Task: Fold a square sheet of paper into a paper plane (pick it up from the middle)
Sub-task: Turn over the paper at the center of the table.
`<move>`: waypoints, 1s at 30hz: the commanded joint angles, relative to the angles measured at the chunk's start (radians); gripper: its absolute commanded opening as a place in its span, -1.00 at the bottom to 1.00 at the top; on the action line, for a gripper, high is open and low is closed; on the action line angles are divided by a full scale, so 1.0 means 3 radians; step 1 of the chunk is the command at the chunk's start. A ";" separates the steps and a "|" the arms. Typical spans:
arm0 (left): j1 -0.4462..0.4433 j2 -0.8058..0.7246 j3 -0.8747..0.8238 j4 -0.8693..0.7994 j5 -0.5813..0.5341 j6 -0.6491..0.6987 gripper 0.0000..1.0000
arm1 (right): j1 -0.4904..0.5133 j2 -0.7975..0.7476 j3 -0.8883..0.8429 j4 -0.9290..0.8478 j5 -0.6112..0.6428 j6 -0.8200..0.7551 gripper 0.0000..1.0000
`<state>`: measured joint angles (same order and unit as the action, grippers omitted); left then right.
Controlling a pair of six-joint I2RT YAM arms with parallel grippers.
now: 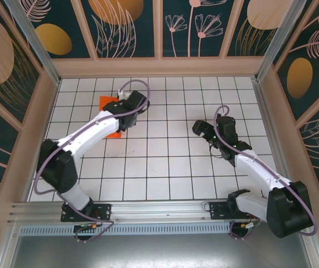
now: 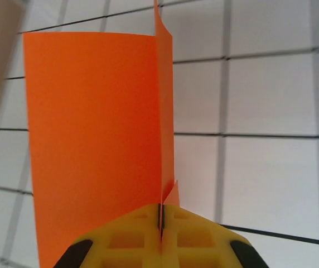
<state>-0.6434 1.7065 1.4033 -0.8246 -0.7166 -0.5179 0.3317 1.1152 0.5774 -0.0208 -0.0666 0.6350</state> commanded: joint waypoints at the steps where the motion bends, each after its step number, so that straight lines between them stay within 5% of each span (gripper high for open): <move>1: -0.0126 0.0378 0.0063 -0.0583 -0.0880 -0.0153 -0.89 | -0.0041 -0.0043 -0.0023 -0.0050 0.0106 0.0031 0.90; 12: -0.0432 0.1318 0.0003 -0.0196 -0.0897 -0.0152 -0.94 | -0.0117 -0.0040 -0.0038 -0.0043 0.0084 0.0034 0.90; 23: -0.0473 0.1235 -0.0239 0.0667 0.0258 0.0049 -0.79 | -0.0146 0.0044 -0.0038 -0.0026 0.0039 0.0056 0.89; 26: -0.0473 0.1218 -0.0211 0.0698 0.0405 0.0039 -0.66 | -0.0149 0.0074 -0.0038 -0.0028 0.0005 0.0067 0.89; 30: -0.0473 0.0961 -0.0156 0.0814 0.0764 0.0029 -0.23 | -0.0157 0.0088 -0.0038 -0.0012 -0.0018 0.0092 0.89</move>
<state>-0.7734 2.0617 1.3407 -0.6632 -0.6411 -0.5026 0.2943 1.1362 0.5766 -0.0277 -0.0540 0.6422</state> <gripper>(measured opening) 0.362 0.946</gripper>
